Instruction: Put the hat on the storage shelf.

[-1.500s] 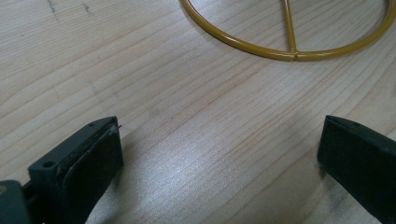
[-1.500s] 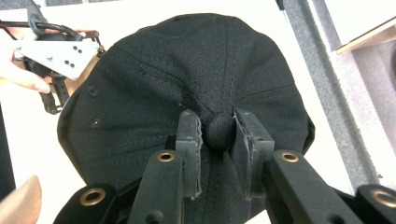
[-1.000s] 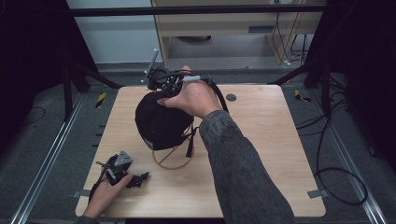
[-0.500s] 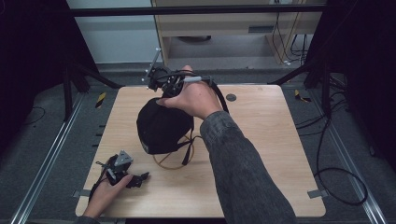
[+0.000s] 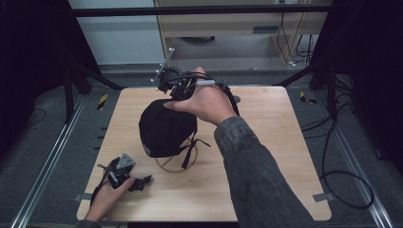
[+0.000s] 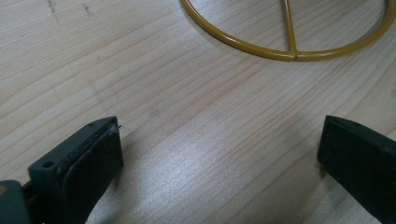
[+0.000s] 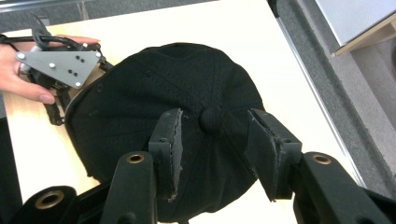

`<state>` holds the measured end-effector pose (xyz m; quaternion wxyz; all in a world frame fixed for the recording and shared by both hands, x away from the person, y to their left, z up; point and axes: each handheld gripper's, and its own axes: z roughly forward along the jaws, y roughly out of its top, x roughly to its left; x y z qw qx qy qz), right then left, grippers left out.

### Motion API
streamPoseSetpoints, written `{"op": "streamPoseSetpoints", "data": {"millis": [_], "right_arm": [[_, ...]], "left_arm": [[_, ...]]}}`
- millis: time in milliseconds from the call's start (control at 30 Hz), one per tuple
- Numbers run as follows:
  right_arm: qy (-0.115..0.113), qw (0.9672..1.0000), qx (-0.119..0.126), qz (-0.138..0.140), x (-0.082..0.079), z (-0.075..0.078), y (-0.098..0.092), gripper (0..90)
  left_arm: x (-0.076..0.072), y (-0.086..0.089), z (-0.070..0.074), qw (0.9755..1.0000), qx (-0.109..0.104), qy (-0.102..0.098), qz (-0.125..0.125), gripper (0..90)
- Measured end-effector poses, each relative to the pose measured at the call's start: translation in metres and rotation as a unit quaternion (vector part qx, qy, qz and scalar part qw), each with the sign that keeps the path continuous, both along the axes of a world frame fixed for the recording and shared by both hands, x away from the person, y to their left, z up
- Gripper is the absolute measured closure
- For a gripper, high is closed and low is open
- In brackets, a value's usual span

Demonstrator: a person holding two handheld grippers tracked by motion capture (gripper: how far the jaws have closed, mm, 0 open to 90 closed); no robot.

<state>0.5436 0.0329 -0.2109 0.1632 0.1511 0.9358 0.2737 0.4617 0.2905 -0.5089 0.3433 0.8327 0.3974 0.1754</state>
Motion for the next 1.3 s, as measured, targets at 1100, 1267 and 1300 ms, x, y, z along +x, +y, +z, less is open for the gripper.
{"op": "streamPoseSetpoints", "data": {"millis": [1100, 1267, 1300], "right_arm": [[-0.02, 0.997, 0.033, -0.067, -0.021, -0.011, -0.08, 26.9], [-0.02, 0.9956, 0.034, -0.085, -0.022, -0.015, -0.091, 19.6], [-0.02, 0.9954, 0.035, -0.087, -0.022, -0.016, -0.092, 18.8]], "left_arm": [[0.0, 0.0, 0.0, 1.0, 0.002, 0.0, -0.001, 0.0], [0.0, 0.0, 0.0, 1.0, -0.001, 0.001, 0.0, 0.0], [0.0, 0.0, 0.0, 1.0, 0.0, 0.001, -0.001, 0.0]]}}
